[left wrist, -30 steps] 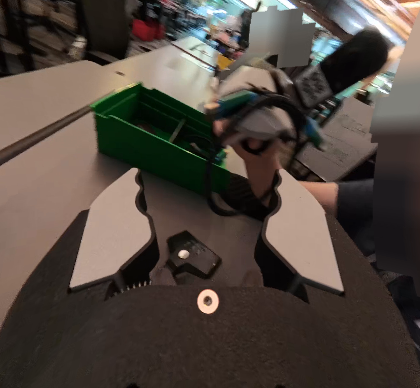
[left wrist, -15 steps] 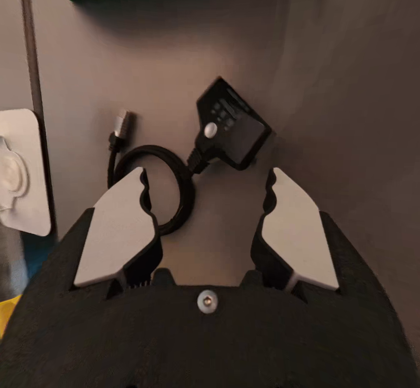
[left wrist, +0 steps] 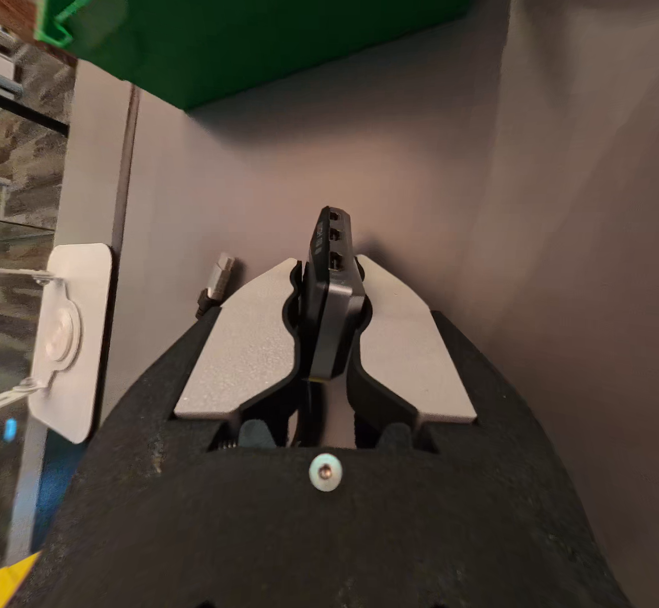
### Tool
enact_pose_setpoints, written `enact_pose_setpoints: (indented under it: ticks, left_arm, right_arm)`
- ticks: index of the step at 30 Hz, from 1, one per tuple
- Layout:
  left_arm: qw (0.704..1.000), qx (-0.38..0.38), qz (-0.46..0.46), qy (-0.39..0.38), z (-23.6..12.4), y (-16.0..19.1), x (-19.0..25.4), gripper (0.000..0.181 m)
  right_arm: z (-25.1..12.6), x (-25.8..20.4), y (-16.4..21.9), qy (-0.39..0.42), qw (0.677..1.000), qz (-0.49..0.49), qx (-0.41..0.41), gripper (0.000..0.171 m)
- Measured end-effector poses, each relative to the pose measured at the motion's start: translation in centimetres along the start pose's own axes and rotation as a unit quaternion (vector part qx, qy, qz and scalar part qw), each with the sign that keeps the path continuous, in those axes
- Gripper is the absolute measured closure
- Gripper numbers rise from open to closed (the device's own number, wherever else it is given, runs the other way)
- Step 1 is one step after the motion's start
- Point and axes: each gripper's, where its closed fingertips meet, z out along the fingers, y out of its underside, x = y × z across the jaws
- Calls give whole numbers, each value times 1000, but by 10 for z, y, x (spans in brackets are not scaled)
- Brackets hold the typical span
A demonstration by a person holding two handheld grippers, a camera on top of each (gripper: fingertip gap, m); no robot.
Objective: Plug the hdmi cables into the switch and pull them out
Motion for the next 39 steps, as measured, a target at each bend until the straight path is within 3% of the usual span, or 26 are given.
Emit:
enact_pose_setpoints:
  ticks: [6,9,12,15,19,24,29,35,39]
  left_arm:
    - [992,124,2,-23,-46,-37,-16,159]
    - [984,172,25,-27,-67,-54,-15,159]
    - [980,187,48,-37,-82,-63,-13,158]
    - [980,182,59,-52,-91,-67,-16,159]
    - [976,194,61,-74,-110,-78,-22,159]
    - [970,219,43,-97,-137,-88,-31,159]
    - [966,228,38,-115,-155,-95,-35,159]
    - [964,229,26,-135,-166,-95,-44,159]
    - [959,239,7,-151,-178,-91,-55,159]
  right_arm:
    - [-24,10,-2,3,1000,16,-16,160]
    - [-38,16,12,10,997,21,-78,160]
    - [-63,22,43,21,981,19,-190,160]
    - [-102,17,95,7,940,38,-338,160]
    - [-149,10,165,-16,856,72,-512,160]
    - [-160,24,217,9,778,122,-616,160]
    - [-154,37,238,63,740,153,-652,160]
    - [-147,39,246,60,745,195,-635,159]
    - [-151,44,229,67,776,215,-589,159]
